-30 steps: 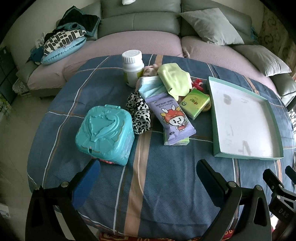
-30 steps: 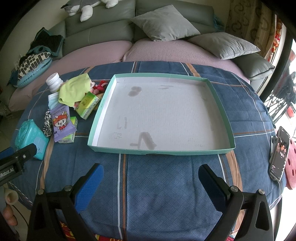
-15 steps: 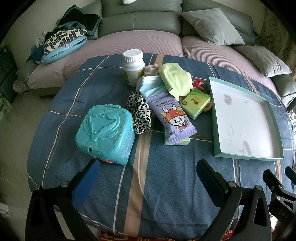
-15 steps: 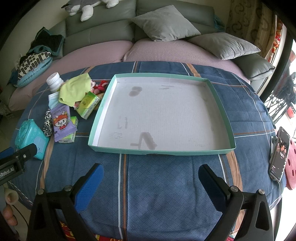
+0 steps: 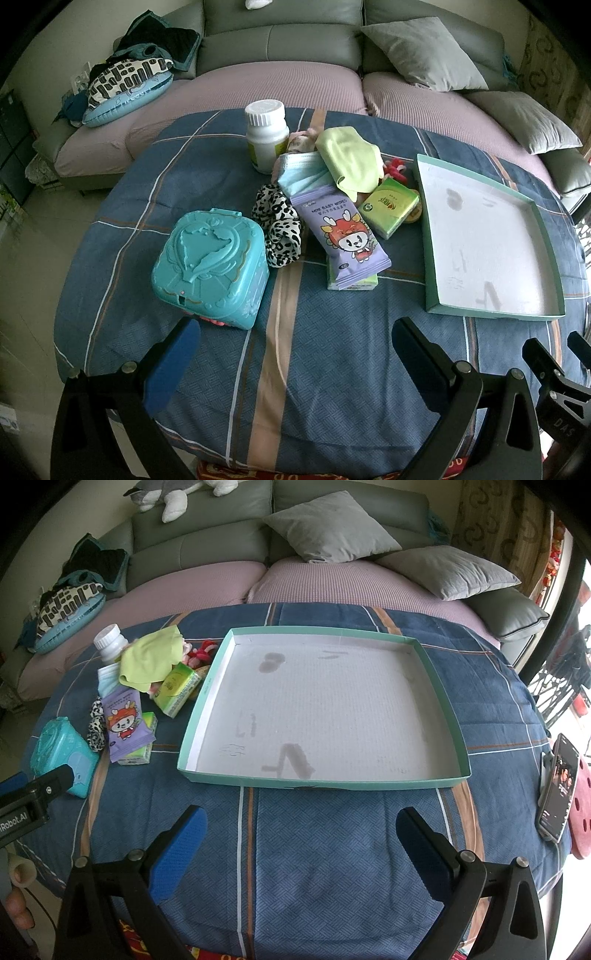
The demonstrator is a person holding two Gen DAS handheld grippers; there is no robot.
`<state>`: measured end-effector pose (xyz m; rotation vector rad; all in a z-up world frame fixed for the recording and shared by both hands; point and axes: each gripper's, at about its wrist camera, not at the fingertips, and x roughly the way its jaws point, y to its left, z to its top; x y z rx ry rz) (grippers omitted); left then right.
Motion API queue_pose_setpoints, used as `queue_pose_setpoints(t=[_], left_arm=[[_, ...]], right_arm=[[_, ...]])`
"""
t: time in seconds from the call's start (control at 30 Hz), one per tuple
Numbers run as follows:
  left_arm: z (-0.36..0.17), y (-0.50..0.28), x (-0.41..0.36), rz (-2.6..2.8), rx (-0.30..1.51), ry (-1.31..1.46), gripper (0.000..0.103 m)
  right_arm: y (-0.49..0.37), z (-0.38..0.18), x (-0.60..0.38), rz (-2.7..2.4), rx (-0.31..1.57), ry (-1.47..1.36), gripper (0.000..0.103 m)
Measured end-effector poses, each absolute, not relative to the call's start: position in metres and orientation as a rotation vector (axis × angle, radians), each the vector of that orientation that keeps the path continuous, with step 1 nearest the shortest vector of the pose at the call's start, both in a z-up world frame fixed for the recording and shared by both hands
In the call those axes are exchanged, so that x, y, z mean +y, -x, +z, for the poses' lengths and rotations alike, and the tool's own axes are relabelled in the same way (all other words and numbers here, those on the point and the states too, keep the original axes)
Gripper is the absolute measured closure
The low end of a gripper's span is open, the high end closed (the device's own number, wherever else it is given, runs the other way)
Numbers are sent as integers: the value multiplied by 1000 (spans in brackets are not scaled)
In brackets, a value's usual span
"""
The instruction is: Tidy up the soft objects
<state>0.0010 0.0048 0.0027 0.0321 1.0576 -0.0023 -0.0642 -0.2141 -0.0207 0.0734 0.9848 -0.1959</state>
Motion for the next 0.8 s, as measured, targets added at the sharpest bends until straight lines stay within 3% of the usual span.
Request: queue_pose_setpoints(t=[0.43, 0.8], left_arm=[[24, -7, 9, -32, 1023, -2, 0], [69, -57, 47, -16, 921, 65, 0]], right_arm=[[58, -12, -208, -175, 979, -58, 0], [5, 44, -200, -111, 849, -73, 0]])
